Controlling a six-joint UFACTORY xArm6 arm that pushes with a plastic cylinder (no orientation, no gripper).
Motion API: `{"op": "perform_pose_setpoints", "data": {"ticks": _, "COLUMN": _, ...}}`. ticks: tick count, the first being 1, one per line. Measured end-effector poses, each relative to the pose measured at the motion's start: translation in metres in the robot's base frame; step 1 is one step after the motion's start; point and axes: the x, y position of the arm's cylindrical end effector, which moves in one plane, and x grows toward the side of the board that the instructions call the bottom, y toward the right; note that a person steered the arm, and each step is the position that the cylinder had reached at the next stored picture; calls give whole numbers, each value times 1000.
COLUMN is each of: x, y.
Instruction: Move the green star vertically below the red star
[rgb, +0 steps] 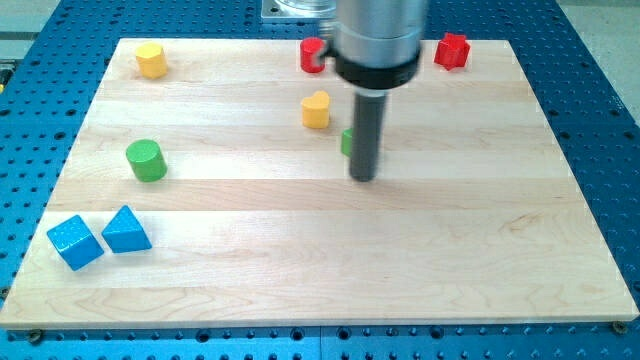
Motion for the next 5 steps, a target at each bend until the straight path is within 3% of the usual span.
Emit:
{"op": "perform_pose_setpoints", "data": {"ticks": 1, "x": 6, "y": -70}}
{"op": "perform_pose_setpoints", "data": {"ticks": 2, "x": -39, "y": -23}}
{"op": "perform_pose_setpoints", "data": {"ticks": 3, "x": -40, "y": -23}}
{"op": "perform_pose_setpoints", "data": {"ticks": 4, "x": -36, "y": 84}}
{"op": "perform_pose_setpoints", "data": {"ticks": 5, "x": -58, "y": 69}}
